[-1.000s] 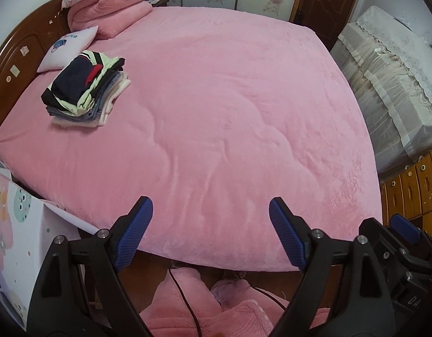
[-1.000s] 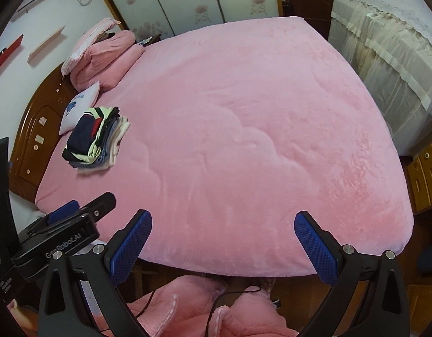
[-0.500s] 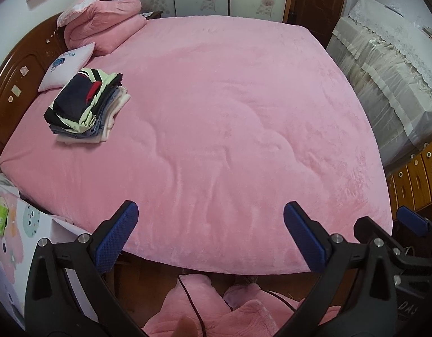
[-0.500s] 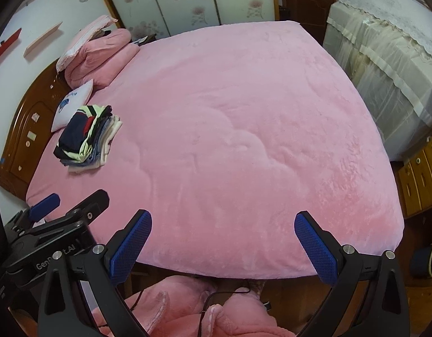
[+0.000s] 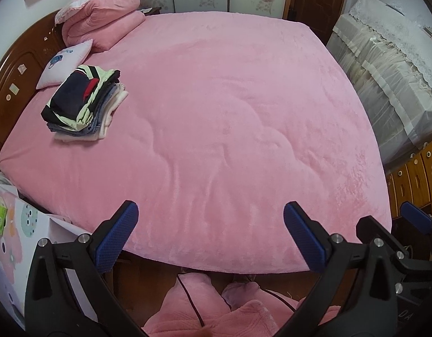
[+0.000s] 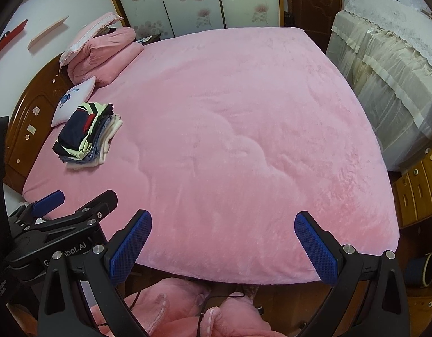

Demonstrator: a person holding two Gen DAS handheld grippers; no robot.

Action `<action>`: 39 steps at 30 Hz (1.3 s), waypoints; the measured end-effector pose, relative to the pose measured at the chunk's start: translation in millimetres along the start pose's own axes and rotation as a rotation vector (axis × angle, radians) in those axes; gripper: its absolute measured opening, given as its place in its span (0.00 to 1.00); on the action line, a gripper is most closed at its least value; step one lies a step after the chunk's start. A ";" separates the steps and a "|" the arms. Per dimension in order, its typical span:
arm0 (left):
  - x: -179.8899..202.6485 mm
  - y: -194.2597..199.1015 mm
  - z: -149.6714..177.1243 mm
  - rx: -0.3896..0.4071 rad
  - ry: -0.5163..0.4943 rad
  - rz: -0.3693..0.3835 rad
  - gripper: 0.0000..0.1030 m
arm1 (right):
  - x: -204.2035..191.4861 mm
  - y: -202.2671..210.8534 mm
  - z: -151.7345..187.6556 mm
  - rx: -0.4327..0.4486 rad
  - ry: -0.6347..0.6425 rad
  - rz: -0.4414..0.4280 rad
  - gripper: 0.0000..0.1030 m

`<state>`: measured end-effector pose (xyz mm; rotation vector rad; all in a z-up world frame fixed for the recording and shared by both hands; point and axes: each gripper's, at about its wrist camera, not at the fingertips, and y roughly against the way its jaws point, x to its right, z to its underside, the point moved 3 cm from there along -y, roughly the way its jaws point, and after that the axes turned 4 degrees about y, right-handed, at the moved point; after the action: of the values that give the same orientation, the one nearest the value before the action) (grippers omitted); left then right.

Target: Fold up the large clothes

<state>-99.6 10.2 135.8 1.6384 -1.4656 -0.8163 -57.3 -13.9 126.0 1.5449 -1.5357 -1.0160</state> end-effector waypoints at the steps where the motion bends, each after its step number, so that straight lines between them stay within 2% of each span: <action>1: -0.1 0.5 -0.1 0.002 -0.001 -0.001 1.00 | -0.8 0.8 -0.4 -0.001 -0.001 -0.002 1.00; 11: -4.6 7.9 4.4 0.025 0.005 -0.019 0.99 | 1.4 4.3 -2.8 -0.016 0.004 -0.007 1.00; 39: -6.4 8.2 5.9 0.025 0.005 -0.019 0.99 | 2.4 7.8 3.0 -0.015 0.007 -0.001 1.00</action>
<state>-109.6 15.6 139.8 1.6737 -1.4649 -0.8069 -63.5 -16.4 131.7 1.5377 -1.5191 -1.0189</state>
